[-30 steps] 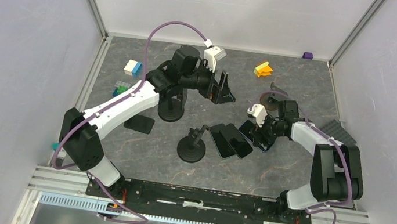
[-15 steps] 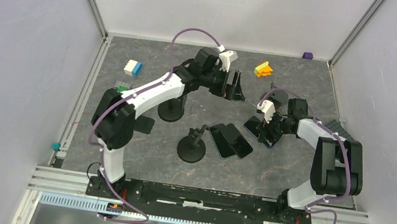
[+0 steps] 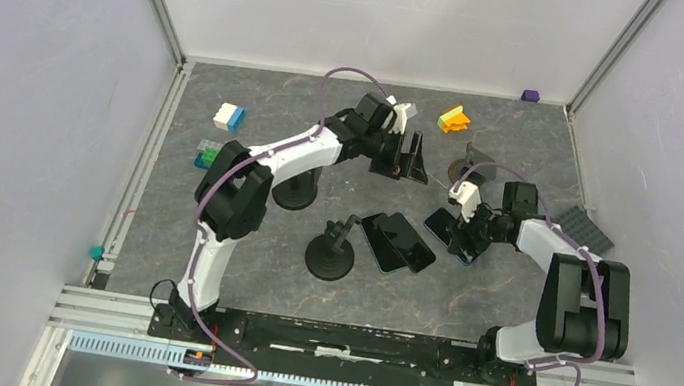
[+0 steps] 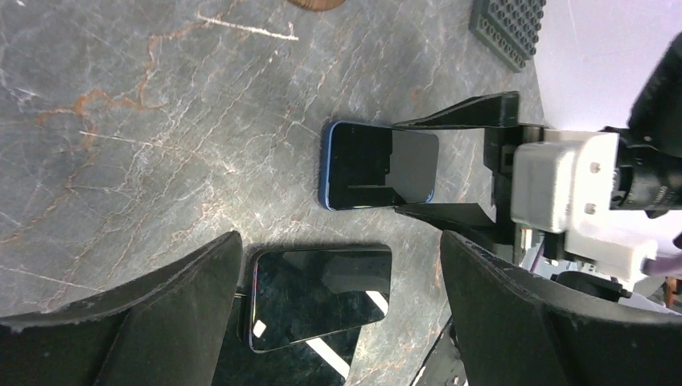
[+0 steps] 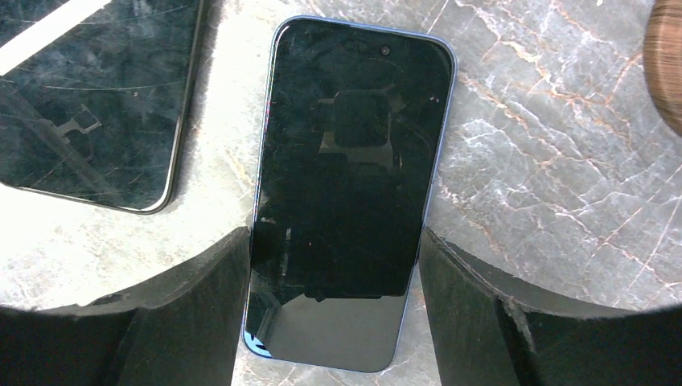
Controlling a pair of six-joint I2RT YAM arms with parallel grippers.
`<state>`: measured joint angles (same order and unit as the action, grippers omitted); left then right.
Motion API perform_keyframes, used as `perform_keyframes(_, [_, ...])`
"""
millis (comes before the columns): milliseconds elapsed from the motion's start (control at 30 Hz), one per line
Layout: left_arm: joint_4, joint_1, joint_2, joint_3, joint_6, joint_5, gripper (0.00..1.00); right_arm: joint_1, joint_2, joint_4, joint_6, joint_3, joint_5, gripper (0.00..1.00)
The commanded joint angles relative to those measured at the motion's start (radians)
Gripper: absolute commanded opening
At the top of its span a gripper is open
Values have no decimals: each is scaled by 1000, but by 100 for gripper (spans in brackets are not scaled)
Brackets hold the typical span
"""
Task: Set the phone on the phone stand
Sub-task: Pick up the phone at the center of the board.
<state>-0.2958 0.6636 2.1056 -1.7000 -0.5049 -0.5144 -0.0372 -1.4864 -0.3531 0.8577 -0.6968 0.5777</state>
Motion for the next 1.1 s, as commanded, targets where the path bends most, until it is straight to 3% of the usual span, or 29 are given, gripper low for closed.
perform_keyframes(0, [-1,16,40,-41,-54,-47,94,-4,55,22,-17,25,61,47])
perform_keyframes(667, [83,63,172,-38,-146,-114,92,-5,105,51,-83,9,110,46])
perform_keyframes(1067, [200,71,232,-35,-264,-223,90,-5,140,52,-119,-3,138,46])
